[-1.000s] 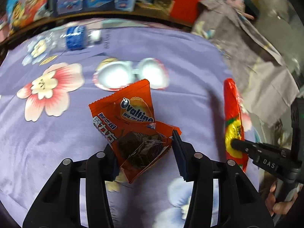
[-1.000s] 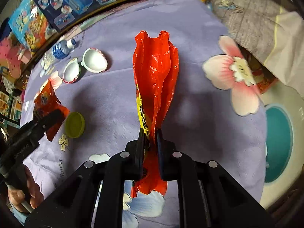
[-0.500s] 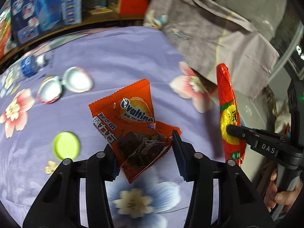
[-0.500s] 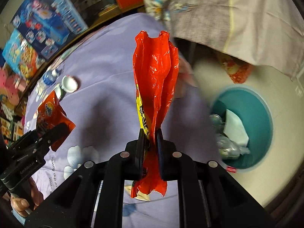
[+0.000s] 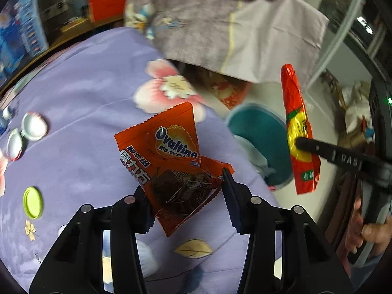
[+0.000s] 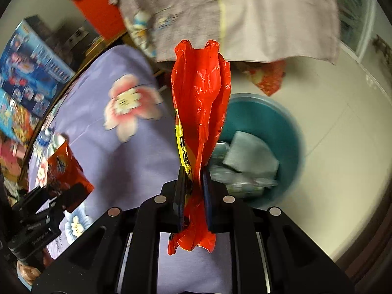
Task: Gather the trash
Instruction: 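Carry the red and Ovaltine wrappers over the teal bin, then open the right tool over the bin while the left tool releases the Ovaltine wrapper, then move both tools back over the table toward the white egg container, then grasp the white-and-red egg container half with the left tool while the right tool grasps the other half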
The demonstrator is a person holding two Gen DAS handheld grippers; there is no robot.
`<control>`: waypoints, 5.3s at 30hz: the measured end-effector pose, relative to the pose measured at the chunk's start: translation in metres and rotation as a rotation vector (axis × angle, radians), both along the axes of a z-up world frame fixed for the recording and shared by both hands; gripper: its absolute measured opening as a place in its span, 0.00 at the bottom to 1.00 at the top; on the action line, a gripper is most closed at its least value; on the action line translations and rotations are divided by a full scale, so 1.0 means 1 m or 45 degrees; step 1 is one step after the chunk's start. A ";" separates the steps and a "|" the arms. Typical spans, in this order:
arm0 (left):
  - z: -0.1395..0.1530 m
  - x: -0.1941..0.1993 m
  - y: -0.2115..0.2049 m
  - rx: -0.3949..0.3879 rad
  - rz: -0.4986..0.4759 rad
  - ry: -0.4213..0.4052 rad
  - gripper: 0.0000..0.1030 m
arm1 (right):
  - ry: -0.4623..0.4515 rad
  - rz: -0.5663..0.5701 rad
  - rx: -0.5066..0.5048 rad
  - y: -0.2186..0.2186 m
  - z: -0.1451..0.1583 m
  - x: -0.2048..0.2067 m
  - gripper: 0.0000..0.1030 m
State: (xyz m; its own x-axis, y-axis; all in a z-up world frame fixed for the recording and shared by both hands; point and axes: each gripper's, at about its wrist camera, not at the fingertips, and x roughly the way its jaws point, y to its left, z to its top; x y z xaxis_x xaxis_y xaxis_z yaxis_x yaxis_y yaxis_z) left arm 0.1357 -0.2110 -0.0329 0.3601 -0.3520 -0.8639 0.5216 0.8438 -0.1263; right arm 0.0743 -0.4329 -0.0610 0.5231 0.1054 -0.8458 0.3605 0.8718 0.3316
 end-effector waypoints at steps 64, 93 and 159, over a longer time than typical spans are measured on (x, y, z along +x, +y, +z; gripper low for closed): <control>-0.043 0.009 -0.096 0.051 -0.158 0.137 0.93 | 0.225 -0.194 0.090 -0.073 -0.057 -0.002 0.76; -0.016 0.031 0.151 -0.094 0.274 0.074 0.94 | 0.268 0.281 -0.123 0.157 -0.010 0.084 0.84; -0.064 0.198 0.309 0.024 0.244 -0.072 0.67 | 0.164 0.890 -0.336 0.411 -0.035 0.306 0.51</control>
State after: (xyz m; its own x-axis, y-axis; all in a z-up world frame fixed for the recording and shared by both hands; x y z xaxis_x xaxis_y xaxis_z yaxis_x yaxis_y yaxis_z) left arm 0.3333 0.0981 -0.0966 0.4669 -0.2564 -0.8464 0.3571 0.9302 -0.0848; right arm 0.3804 -0.0217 -0.0964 0.3041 0.1618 -0.9388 -0.2838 0.9561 0.0729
